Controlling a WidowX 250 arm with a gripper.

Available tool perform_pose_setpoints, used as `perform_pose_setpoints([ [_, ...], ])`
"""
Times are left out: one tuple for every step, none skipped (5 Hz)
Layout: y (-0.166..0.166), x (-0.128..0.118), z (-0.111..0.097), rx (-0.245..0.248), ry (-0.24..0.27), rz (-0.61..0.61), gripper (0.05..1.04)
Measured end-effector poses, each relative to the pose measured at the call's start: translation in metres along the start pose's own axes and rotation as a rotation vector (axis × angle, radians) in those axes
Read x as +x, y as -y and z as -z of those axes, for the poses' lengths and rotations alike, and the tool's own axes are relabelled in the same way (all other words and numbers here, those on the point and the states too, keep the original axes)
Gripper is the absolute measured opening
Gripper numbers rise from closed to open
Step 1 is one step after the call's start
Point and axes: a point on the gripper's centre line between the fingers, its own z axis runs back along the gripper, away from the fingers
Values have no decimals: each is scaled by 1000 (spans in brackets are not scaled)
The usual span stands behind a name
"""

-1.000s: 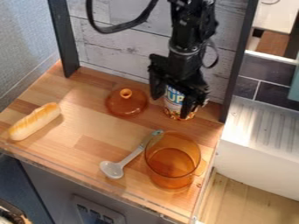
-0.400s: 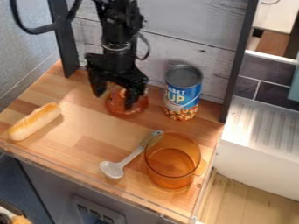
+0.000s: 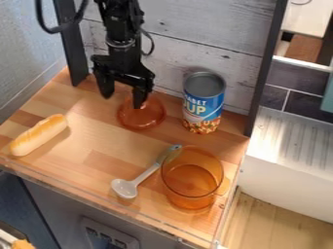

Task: Moved the lid to the top of the pot

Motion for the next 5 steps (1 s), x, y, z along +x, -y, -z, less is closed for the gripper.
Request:
perform_pose_setpoints([
  [-2, 12, 9, -9, -10, 9, 999],
  [4, 22, 20, -52, -13, 26, 1000],
  [6, 22, 31, -66, -31, 45, 999],
  [10, 25, 35, -83, -18, 69, 995],
  [7, 29, 37, -66, -13, 65, 917],
])
